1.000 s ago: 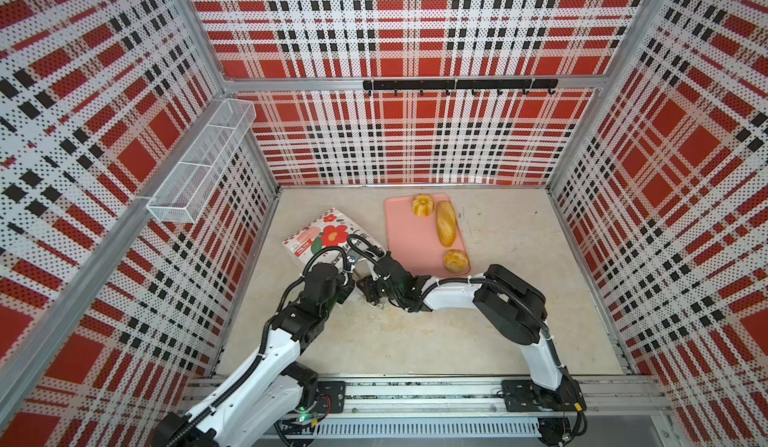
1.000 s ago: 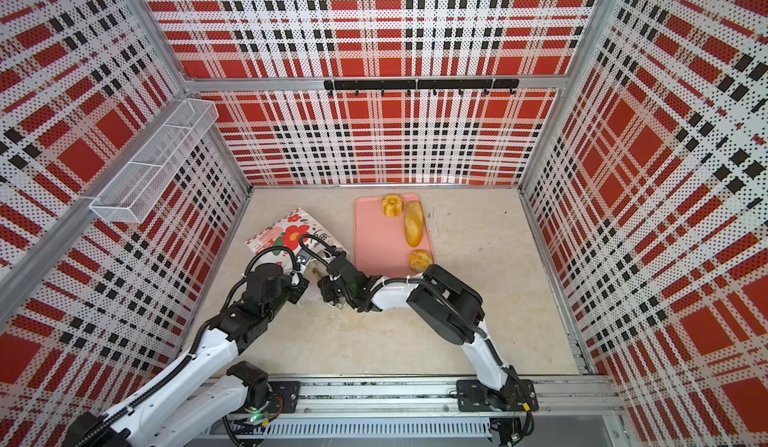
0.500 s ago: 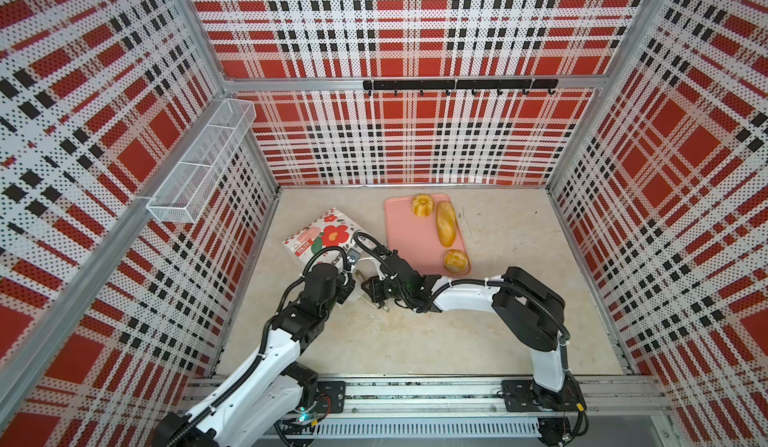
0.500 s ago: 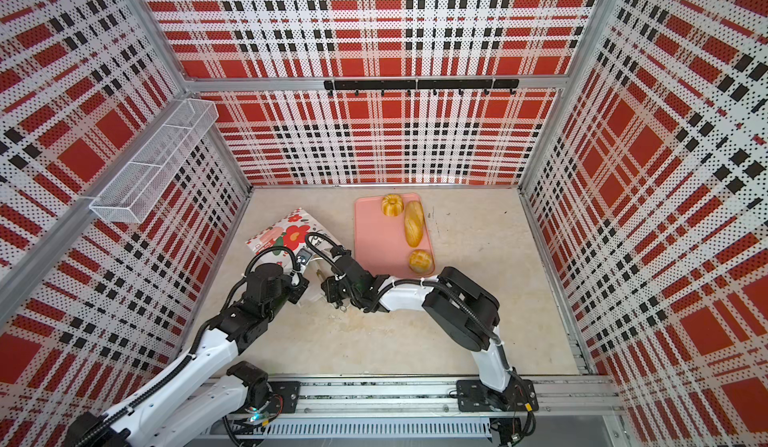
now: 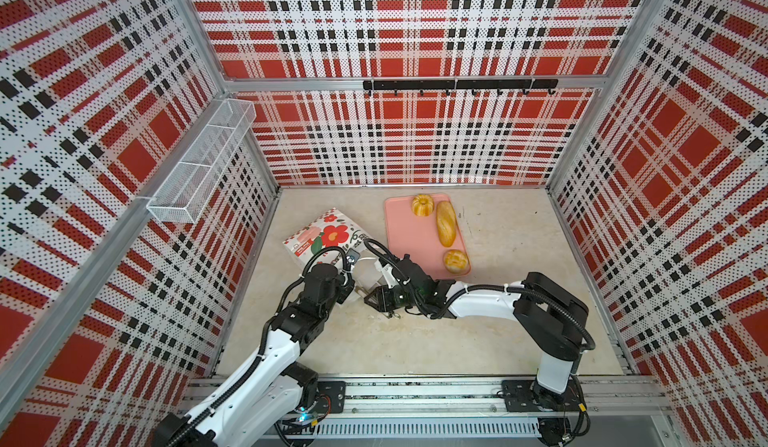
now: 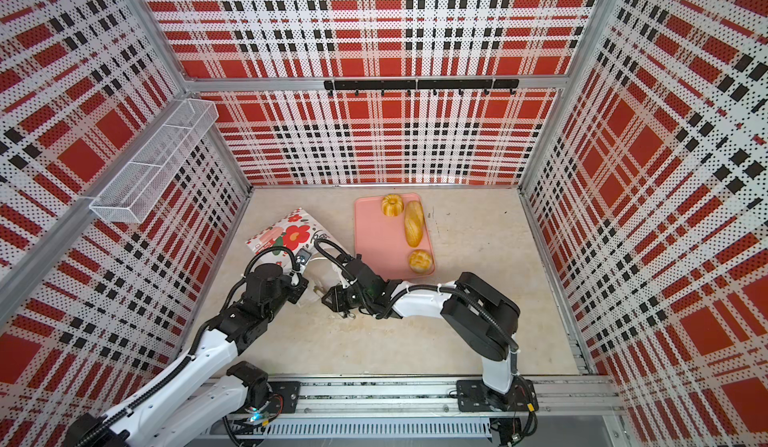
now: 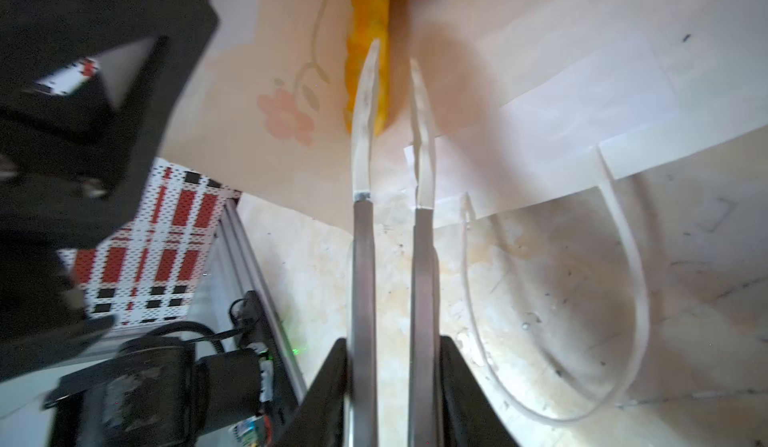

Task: Take the fake bread out of the paper bag
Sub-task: 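Close the tongs on the twisted yellow bread stick inside the bag, then pull the twisted bread out of the bag with the right gripper's tongs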

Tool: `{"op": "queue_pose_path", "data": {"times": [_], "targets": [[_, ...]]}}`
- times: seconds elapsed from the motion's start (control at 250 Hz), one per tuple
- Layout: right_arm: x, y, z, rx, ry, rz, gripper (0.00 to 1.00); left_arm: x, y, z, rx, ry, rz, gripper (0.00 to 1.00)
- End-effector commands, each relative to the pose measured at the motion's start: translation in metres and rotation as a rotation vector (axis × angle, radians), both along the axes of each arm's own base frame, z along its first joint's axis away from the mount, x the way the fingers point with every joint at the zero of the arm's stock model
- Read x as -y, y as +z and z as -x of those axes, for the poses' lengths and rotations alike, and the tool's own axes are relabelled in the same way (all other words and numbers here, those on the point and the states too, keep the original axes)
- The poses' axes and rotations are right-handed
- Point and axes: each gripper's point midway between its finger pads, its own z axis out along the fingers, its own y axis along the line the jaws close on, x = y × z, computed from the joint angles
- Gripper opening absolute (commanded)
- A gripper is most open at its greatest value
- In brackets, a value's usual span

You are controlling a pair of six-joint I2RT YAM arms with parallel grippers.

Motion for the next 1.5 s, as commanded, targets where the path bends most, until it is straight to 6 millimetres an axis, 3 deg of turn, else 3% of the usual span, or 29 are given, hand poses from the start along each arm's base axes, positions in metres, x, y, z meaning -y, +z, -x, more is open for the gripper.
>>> {"op": "queue_pose_path", "data": {"times": [0.0,0.324,0.944,1.225,1.337,1.501], "targets": [[-0.011,0.036,0.006,-0.002,0.043,-0.136,0.40,0.005,0.008,0.001,0.025,-0.016,0.026,0.00],[-0.022,0.032,0.003,-0.042,0.052,-0.120,0.45,0.005,0.007,0.002,0.022,-0.016,0.021,0.00],[-0.013,0.010,-0.011,-0.053,0.004,0.036,0.50,0.008,0.003,0.004,0.015,-0.034,0.015,0.00],[-0.053,0.031,-0.013,-0.121,0.083,-0.202,0.48,0.014,-0.001,0.005,0.001,-0.056,0.000,0.00],[-0.061,0.023,-0.016,-0.177,0.071,-0.214,0.46,0.016,-0.005,0.007,-0.009,-0.069,-0.023,0.00],[-0.057,0.010,-0.017,-0.212,0.046,-0.167,0.42,0.016,-0.013,0.007,-0.025,-0.084,-0.067,0.00]]}}
